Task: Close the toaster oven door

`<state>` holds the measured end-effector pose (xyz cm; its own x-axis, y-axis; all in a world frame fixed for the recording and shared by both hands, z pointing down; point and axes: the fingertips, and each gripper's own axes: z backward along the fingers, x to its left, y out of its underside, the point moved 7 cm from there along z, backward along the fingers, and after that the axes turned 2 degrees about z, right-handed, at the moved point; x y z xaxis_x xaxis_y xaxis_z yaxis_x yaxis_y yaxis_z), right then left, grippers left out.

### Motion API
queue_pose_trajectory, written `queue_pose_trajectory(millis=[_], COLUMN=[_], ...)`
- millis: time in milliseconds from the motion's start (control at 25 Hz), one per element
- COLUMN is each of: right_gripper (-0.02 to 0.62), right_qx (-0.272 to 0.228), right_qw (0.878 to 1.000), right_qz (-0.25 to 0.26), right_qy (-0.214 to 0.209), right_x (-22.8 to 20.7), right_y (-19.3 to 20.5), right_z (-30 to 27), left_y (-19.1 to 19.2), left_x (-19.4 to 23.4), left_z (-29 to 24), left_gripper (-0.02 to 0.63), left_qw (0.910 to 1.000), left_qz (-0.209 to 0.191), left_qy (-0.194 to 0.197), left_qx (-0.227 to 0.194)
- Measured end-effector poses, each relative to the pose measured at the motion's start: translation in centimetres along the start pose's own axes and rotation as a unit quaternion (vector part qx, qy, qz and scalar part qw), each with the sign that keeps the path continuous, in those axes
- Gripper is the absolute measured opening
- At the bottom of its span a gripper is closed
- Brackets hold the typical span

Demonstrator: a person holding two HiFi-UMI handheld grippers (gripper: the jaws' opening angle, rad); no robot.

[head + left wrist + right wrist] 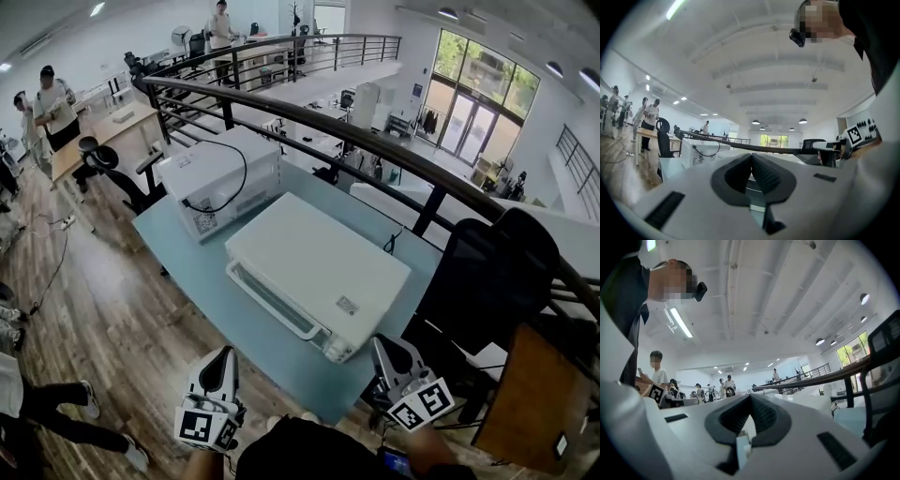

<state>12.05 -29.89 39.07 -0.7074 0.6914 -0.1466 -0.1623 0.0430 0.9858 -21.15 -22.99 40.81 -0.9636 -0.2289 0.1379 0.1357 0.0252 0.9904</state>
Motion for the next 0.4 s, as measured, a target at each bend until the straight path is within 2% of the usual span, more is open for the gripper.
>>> queue_pose_trajectory(millis=[240, 400], right_gripper=[-0.003, -0.003], right_qx=[-0.001, 0.001], right_qw=[1.0, 1.0], right_qz=[0.004, 0.0], right_qy=[-0.007, -0.012], right_x=[0.26, 0.5], right_y=[-0.1, -0.05], right_z=[-0.2, -0.03], left_y=[0.17, 0.17], left_x=[-0.13, -0.09], left_z=[-0.07, 0.19], left_gripper=[0.011, 0.011], left_qw=[0.9997, 0.9999], left_qz=[-0.021, 0.001], left_qy=[-0.007, -0.005], left_qx=[0.013, 0.016])
